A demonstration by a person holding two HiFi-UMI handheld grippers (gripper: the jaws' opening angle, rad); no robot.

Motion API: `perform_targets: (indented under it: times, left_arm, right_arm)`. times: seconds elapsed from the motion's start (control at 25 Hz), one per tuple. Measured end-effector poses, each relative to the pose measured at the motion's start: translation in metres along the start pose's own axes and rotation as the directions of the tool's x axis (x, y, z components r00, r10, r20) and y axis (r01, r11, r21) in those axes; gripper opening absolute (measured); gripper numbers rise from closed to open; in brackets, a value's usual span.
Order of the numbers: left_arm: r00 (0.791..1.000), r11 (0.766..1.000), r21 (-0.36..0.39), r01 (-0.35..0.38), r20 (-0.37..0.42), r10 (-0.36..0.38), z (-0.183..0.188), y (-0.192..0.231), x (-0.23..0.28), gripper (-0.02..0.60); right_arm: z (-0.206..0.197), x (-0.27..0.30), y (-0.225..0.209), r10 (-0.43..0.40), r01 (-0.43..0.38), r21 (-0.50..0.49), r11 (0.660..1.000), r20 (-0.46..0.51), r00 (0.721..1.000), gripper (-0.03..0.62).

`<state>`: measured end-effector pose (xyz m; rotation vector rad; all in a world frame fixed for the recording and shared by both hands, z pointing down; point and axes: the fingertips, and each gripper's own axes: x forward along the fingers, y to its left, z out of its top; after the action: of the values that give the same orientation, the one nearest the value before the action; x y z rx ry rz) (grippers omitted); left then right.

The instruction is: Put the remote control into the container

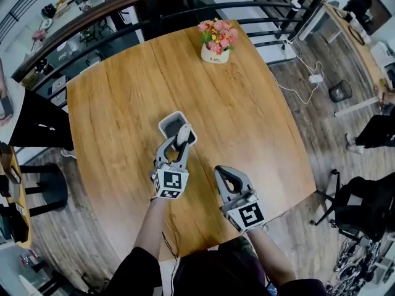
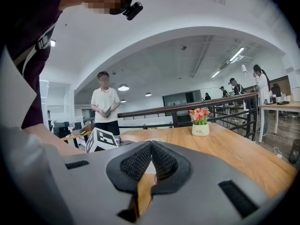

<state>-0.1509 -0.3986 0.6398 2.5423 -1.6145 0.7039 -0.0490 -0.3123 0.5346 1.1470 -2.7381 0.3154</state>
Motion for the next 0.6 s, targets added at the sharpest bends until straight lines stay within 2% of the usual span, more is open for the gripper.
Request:
perform_targets:
  times: [0.28, 0.48, 0.6]
  left_arm:
    - [0.998, 0.999, -0.041, -0.033, 0.046, 0.035, 0.019, 0.000, -0.025, 0.140]
    - [0.995, 0.996, -0.086, -0.012, 0.093, 0.020, 0.059, -0.016, -0.068, 0.140]
    - [0.989, 0.988, -0.149, 0.029, 0.145, -0.007, 0.082, -0.035, -0.095, 0.138]
  right_arm:
    - [0.005, -0.004, -0.003, -0.004, 0.004, 0.000, 1.000, 0.011, 1.000, 0.018]
    - [0.026, -0.015, 0.011, 0.008, -0.008, -0.012, 1.000, 0.040, 0.999, 0.018]
    - [0.041, -0.028, 0.021, 0.015, -0.013, -0.029, 1.000, 0.068, 0.998, 0.018]
